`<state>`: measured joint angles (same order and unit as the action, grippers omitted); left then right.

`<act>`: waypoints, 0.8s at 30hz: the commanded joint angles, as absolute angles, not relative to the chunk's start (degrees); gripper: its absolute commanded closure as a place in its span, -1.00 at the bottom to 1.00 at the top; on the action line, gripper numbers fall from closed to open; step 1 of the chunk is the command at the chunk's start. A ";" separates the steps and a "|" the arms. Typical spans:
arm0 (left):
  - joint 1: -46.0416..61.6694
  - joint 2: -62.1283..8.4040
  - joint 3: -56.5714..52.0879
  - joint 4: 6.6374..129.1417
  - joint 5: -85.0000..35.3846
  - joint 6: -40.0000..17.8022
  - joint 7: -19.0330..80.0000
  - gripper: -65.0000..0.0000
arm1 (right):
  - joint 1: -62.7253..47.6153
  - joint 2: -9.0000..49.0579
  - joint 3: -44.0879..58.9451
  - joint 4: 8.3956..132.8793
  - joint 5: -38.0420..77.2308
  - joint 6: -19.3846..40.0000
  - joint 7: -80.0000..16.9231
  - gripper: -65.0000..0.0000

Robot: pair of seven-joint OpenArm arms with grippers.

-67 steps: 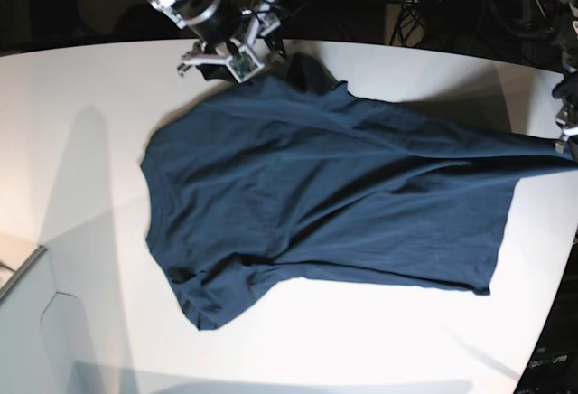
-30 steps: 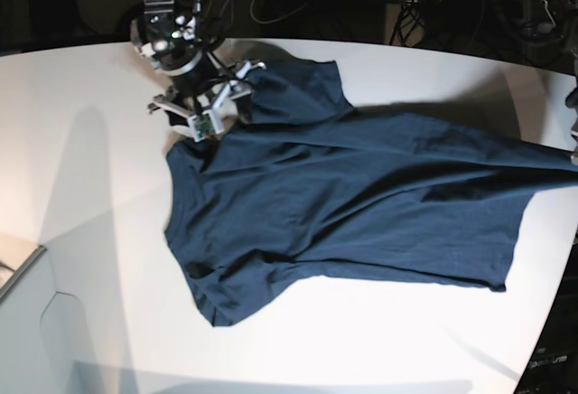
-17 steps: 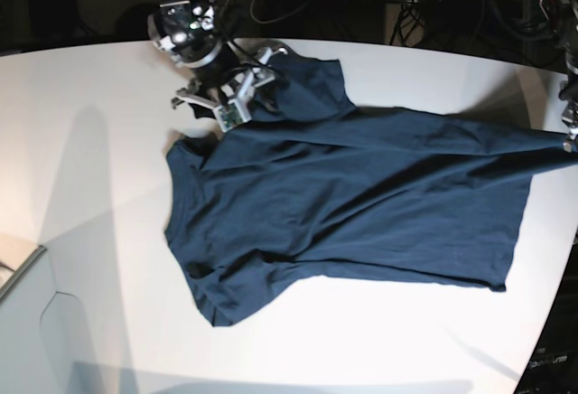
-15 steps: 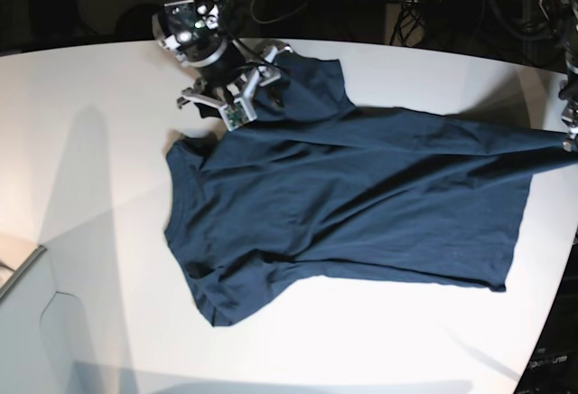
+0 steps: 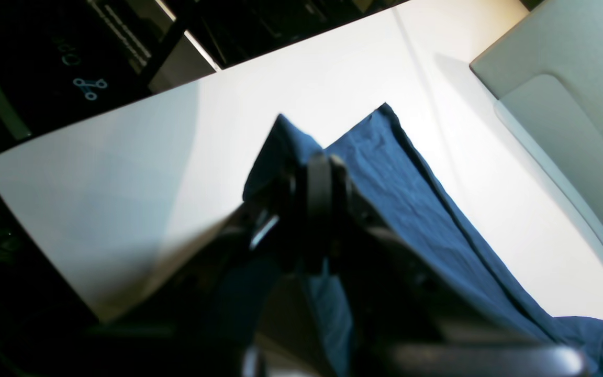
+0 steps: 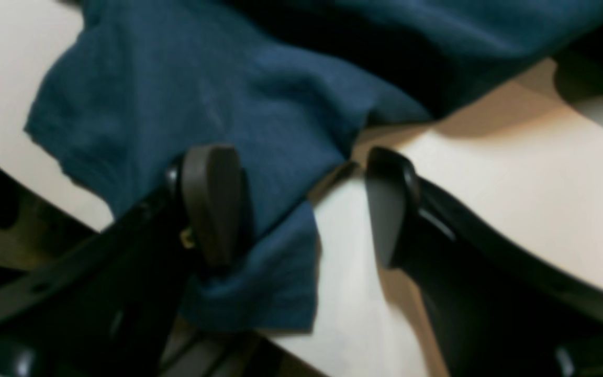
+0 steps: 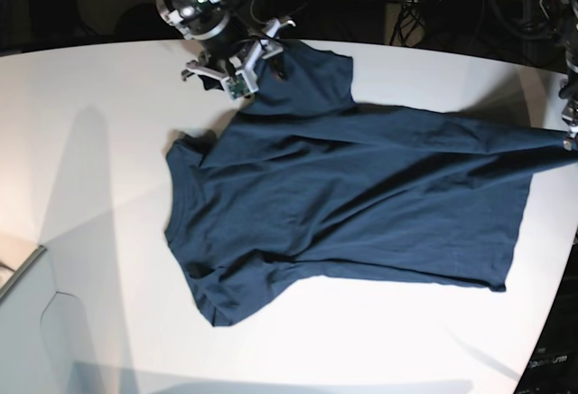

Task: Layout the t-shirt on the table in an organized manner, then fold the t-shirt properly
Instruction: 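Pull the shirt shoulder with the right gripper away from the left gripper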

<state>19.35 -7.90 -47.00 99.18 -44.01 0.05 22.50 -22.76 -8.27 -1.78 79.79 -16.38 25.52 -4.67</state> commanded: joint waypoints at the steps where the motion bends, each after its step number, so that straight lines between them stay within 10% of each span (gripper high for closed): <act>1: 19.47 -8.66 -47.16 99.74 -44.26 -0.40 21.14 1.00 | -22.99 -8.48 -1.89 78.64 -17.19 25.54 -7.43 -0.14; 10: 19.91 -8.66 -47.08 92.53 -44.62 -0.40 21.14 1.00 | -22.29 -8.48 -1.63 75.21 -17.19 25.27 -7.16 1.00; 24: 26.95 -6.73 -47.60 101.41 -44.70 -0.40 20.62 1.00 | -34.95 -8.22 4.44 108.79 -17.10 25.27 -6.99 1.00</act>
